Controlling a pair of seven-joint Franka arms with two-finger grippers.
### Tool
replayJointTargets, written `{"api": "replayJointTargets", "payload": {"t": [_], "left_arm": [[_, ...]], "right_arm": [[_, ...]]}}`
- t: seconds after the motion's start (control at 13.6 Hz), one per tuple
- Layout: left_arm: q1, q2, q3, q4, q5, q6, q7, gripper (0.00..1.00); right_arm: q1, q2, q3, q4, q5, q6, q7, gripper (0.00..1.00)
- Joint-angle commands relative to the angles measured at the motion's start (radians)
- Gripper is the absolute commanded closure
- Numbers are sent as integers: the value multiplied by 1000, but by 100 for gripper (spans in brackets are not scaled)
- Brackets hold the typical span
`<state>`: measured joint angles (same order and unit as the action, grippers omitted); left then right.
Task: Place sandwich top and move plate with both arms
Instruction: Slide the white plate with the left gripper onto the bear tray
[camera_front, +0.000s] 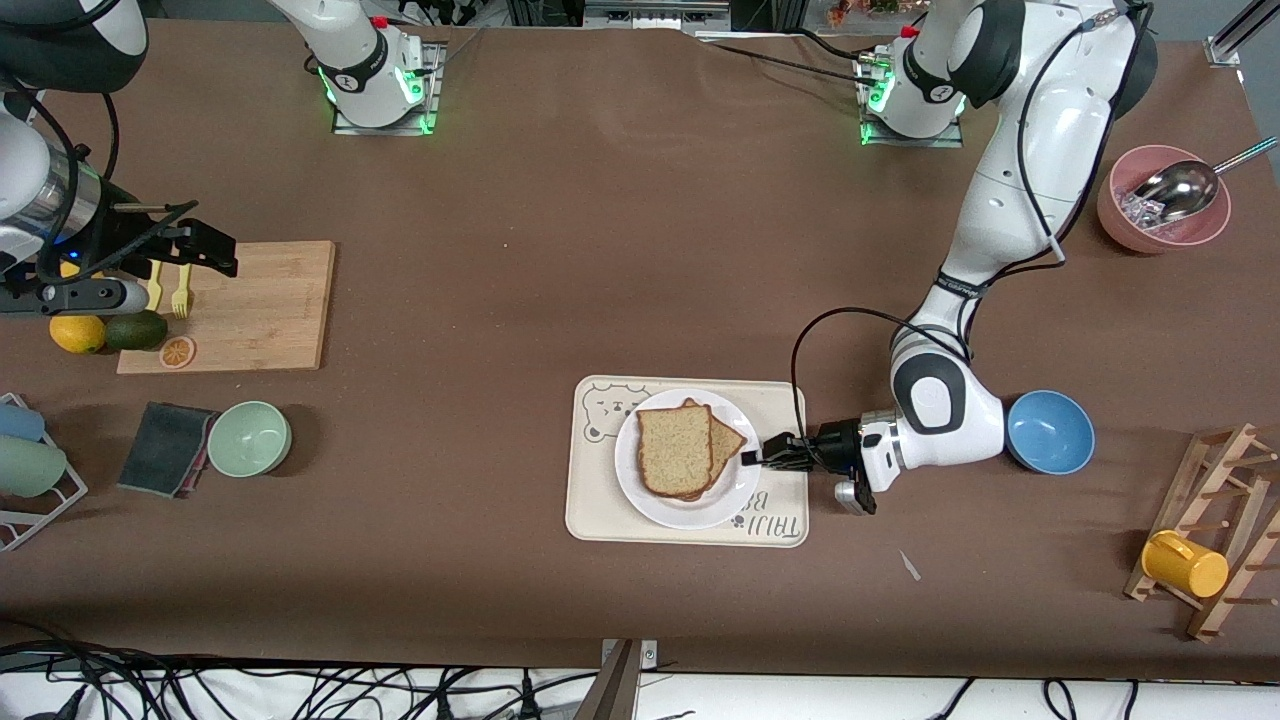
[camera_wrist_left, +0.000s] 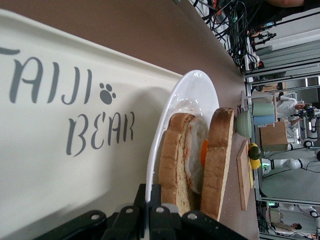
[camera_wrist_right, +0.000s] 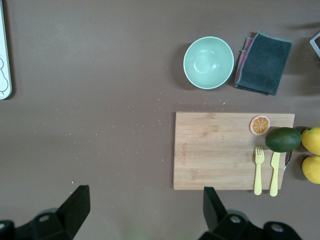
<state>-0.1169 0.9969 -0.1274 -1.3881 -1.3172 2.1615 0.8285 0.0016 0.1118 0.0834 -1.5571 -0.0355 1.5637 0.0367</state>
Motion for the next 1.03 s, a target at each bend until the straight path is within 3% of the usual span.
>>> {"api": "replayJointTargets", "payload": {"t": [0.0, 0.07, 0.29, 0.37, 0.44, 0.73, 0.95], "left_arm": [[-13, 14, -1, 38, 10, -20, -32, 100], [-15, 14, -1, 40, 15, -20, -35, 94], [-15, 5, -1, 35, 21, -22, -113, 49], [-15, 3, -1, 35, 21, -23, -132, 30], [-15, 0, 0, 34, 21, -23, -135, 0], [-12, -27, 0, 31, 116, -26, -184, 0], [-13, -104, -8, 32, 376, -32, -420, 0]], "right_arm": [[0, -3, 3, 2, 0, 4, 8, 0], [0, -3, 3, 2, 0, 4, 8, 0], [0, -3, 3, 2, 0, 4, 8, 0], [0, -3, 3, 2, 0, 4, 8, 0], [0, -3, 3, 2, 0, 4, 8, 0], [-3, -3, 3, 2, -1, 4, 8, 0], [-3, -3, 3, 2, -1, 4, 8, 0]]}}
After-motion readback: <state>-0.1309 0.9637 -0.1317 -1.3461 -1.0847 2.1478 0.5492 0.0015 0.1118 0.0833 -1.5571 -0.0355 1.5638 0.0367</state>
